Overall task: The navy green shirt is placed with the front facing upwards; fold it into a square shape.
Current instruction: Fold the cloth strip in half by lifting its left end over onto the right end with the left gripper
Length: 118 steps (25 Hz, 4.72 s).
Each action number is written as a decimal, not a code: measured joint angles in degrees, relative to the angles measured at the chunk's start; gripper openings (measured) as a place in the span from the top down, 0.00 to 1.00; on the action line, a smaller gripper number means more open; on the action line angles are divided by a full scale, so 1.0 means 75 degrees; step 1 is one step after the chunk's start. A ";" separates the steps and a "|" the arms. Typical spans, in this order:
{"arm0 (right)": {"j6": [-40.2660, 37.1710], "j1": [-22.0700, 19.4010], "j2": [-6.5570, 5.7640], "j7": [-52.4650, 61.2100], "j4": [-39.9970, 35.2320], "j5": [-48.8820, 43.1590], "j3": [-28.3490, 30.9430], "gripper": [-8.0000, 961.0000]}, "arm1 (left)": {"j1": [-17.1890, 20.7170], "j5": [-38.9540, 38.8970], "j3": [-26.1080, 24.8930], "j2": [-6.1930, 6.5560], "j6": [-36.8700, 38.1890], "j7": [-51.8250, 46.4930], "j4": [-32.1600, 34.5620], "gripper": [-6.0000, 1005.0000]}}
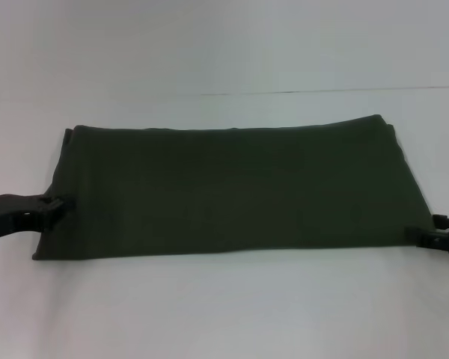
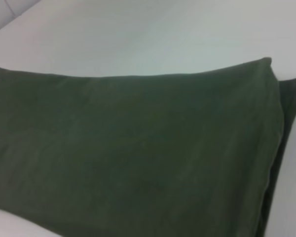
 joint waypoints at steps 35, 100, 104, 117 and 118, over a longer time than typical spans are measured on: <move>0.0064 0.0169 0.0043 0.0010 0.0128 -0.0252 0.0071 0.76 | -0.0030 -0.0071 -0.0007 -0.0027 0.0035 0.0082 0.0001 0.90; 0.0125 0.0151 0.0039 -0.0063 0.0106 -0.0242 0.0082 0.96 | 0.0259 0.1279 0.0143 -0.0007 0.0033 -0.1618 0.0411 0.21; 0.0133 0.0129 0.0046 -0.0069 0.0106 -0.0241 0.0083 0.96 | 0.0265 0.1301 0.0270 -0.0015 -0.0049 -0.1617 0.0411 0.21; 0.0150 0.0085 0.0060 -0.0065 0.0107 -0.0241 0.0082 0.95 | 0.0285 0.1419 0.0388 -0.0040 -0.0284 -0.1543 0.0419 0.52; 0.0150 0.0083 0.0059 -0.0066 0.0106 -0.0241 0.0082 0.95 | 0.0275 0.1419 0.0395 -0.0040 -0.0283 -0.1539 0.0412 0.54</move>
